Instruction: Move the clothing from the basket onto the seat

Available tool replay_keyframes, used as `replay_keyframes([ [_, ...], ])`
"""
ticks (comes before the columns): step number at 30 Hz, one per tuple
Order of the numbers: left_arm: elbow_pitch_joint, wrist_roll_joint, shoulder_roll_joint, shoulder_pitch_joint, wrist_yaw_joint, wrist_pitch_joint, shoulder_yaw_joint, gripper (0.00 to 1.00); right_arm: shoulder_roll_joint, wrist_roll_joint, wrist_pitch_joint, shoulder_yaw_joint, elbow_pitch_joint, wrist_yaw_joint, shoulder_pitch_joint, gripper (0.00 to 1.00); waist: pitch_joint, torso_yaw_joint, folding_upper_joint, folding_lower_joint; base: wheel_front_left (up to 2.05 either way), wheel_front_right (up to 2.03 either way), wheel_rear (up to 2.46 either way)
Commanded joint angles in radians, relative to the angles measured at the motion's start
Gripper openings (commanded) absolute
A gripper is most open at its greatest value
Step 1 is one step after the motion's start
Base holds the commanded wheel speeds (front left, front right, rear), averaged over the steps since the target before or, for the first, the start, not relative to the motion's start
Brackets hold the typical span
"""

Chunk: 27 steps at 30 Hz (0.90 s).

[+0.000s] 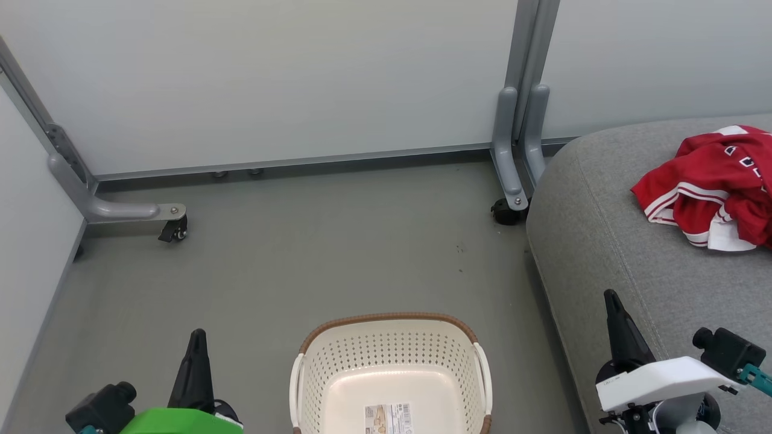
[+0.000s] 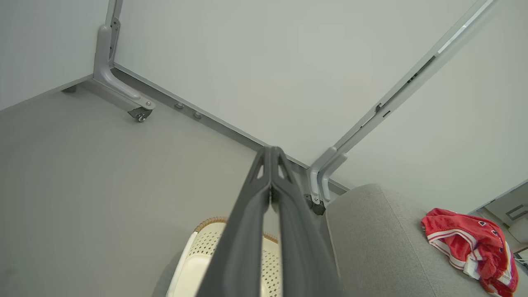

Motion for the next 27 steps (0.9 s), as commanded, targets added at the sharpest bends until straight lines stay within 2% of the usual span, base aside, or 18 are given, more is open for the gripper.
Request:
replay_keyframes([
  [1,-0.006,-0.043,0.007,-0.033,-0.009,0.008,0.008,0.00,-0.007,0.040,0.008,-0.007,-0.006,0.000,-0.028,0.00,0.001,0.000,0.0000,0.0000,0.00,0.00,0.00],
  [27,0.029,-0.380,0.014,-0.096,-0.038,0.087,0.057,0.00,-0.007,0.368,0.088,-0.047,0.026,0.000,-0.074,0.00,0.019,0.001,0.0000,0.0000,0.00,0.00,0.00],
])
